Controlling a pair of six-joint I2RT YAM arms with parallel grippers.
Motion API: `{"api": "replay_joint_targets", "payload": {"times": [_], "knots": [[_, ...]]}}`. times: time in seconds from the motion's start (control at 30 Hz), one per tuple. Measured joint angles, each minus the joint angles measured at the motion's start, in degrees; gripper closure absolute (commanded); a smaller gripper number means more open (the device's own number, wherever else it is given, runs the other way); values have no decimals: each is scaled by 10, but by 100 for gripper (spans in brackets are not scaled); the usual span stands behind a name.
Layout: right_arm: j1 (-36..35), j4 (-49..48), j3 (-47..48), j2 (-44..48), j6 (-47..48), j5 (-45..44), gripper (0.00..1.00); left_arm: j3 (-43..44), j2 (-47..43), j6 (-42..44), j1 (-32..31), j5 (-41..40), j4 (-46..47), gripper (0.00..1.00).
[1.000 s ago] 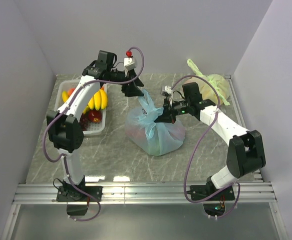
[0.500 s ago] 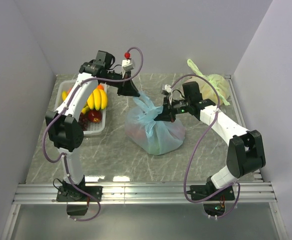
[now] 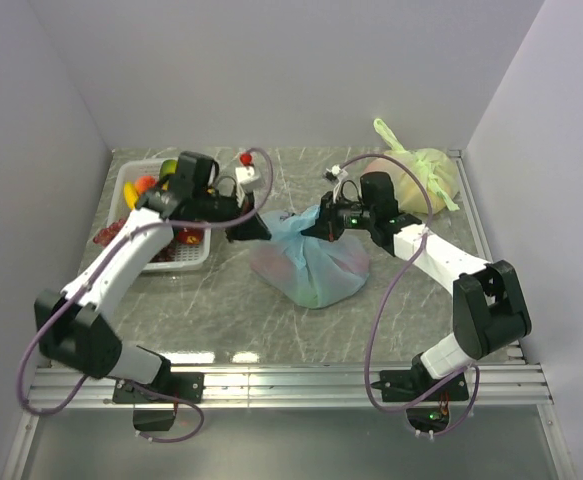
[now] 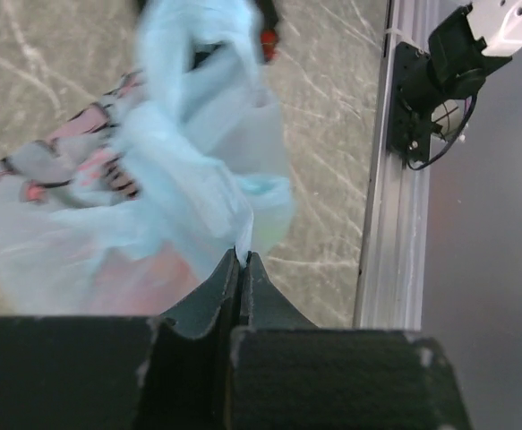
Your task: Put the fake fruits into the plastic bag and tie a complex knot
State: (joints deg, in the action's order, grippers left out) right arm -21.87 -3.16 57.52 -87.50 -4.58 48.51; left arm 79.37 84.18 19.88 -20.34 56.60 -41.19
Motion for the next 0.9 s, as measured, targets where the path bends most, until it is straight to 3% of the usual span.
{"api": "replay_joint_targets", "payload": {"times": [0.17,0.4,0.53,0.7,0.9], "knots": [[-9,-31,-5,3,-96,-55,100,-106,-64,-99,-98,-79,141,100],[-11,-37,-5,3,-164,-95,100,-114,37,-189,-166,-204,249,100],[-11,-34,-7,11,-177,-100,100,-115,101,-231,-176,-286,283,100],[-11,-38,-38,46,-198,-102,100,-120,118,-277,-172,-379,318,100],[-11,-55,-78,77,-227,-105,100,-135,118,-337,-138,-359,384,100]]}}
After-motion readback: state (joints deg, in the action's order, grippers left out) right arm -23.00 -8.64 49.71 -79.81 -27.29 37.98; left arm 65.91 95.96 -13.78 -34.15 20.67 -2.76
